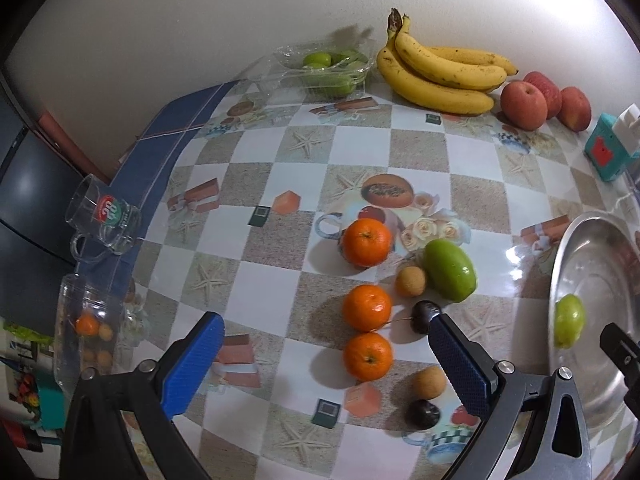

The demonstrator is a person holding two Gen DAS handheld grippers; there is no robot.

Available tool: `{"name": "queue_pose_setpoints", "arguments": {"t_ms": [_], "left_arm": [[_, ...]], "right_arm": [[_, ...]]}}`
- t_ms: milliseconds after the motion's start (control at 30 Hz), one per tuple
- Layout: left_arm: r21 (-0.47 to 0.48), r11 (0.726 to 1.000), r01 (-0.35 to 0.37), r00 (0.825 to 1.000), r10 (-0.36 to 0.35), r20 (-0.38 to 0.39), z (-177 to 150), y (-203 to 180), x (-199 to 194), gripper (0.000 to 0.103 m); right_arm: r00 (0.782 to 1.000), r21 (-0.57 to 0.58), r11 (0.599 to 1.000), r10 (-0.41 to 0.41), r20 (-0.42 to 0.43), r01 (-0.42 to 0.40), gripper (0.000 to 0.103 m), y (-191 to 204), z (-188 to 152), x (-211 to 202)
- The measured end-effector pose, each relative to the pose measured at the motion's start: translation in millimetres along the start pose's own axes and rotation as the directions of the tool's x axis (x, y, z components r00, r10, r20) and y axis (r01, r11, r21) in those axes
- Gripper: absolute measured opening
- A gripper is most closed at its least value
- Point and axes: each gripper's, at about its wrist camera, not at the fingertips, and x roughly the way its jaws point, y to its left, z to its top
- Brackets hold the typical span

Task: Organize fruits
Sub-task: 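Withdraw both open grippers from the bowl back toward the fruit row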

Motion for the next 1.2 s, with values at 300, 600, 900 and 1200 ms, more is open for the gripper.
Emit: {"name": "queue_pose_setpoints", "arguments": {"t_ms": [300,600,900,1200], "left_arm": [[-0.017,0.999,-0.027,0.999,0.027,-0.027,-0.4,24.2,12.5,0.103],[-0.114,0.993,0.008,0.998,-0.015,-0.062,0.0,51.2,23.2,0.103],[-0.106,0.992,0.073,0.986,-0.089,-0.144,-3.8,40.0,45.7,0.103],[-0.056,0.992,0.111,0.971,-0.121,-0.208,-6.8,22.0,62.5,0.103]], "right_arm": [[0.998,-0.071,0.996,0.052,-0.024,-0.054,0.095,33.5,-9.2,1.8],[0.991,-0.186,0.974,0.116,-0.060,-0.125,0.095,82.7,-27.6,3.8],[0.984,-0.254,0.958,0.102,-0.147,-0.137,0.095,113.9,-47.9,24.7],[0.972,-0.272,0.953,0.073,-0.222,-0.133,0.095,121.9,-61.0,44.2]]}}
